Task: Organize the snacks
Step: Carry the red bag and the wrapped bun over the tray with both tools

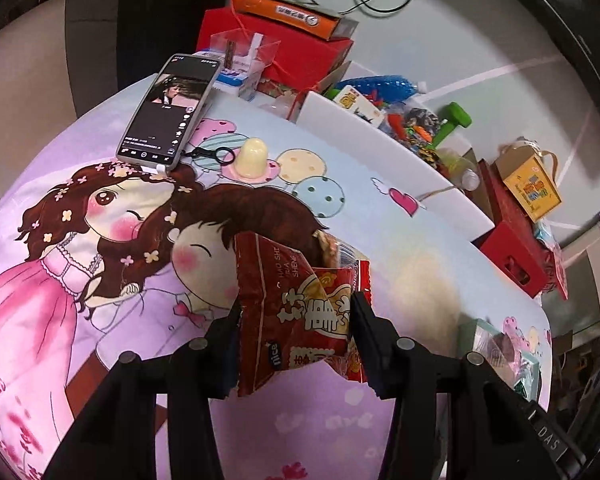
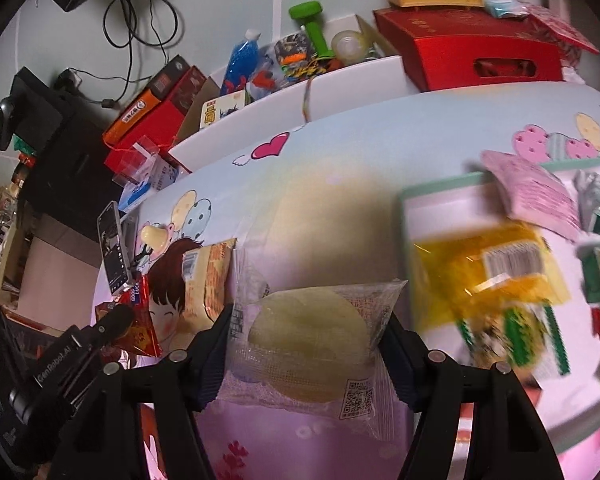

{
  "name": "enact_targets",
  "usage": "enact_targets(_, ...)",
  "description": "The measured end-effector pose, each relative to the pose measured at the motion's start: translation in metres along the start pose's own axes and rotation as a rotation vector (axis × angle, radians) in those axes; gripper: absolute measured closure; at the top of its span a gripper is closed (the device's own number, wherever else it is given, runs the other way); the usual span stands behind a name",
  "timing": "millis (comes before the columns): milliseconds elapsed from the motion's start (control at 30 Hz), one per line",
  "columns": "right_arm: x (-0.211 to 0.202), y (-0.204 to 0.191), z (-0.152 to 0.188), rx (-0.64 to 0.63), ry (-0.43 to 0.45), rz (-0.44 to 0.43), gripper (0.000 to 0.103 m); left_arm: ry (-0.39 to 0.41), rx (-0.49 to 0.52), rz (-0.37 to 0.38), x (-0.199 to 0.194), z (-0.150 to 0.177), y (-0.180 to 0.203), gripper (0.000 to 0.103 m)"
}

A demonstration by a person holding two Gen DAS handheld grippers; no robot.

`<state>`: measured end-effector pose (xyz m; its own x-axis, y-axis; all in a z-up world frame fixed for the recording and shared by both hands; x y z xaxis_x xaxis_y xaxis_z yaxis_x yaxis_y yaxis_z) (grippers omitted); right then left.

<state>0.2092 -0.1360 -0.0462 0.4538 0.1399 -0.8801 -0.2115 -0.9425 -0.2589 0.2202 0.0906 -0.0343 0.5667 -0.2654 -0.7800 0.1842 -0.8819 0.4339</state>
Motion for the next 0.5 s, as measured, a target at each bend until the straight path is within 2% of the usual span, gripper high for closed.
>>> enact_targets(233,-0.016,0.022,0.012,0.008,0.025,0.015,0.032,0.002,0.050,0.015,0.000,0.011,0.020,0.052)
enact_targets(500,-0.038,0.048,0.008,0.053,0.087,0.026,0.032,-0.008,0.107,0.030,0.003,0.021,0.043,0.052)
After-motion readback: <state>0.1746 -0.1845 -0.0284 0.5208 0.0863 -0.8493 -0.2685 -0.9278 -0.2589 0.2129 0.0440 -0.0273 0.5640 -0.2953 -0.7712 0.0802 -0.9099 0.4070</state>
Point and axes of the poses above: each gripper's, at about its wrist camera, not at the fingertips, and x roughly the way its jaws point, y to its right, z to its underside, the point moved 6 cm from there along x, roughly the way its jaws point, and after that the axes turned 7 degrees about z, right-handed, at the moved point
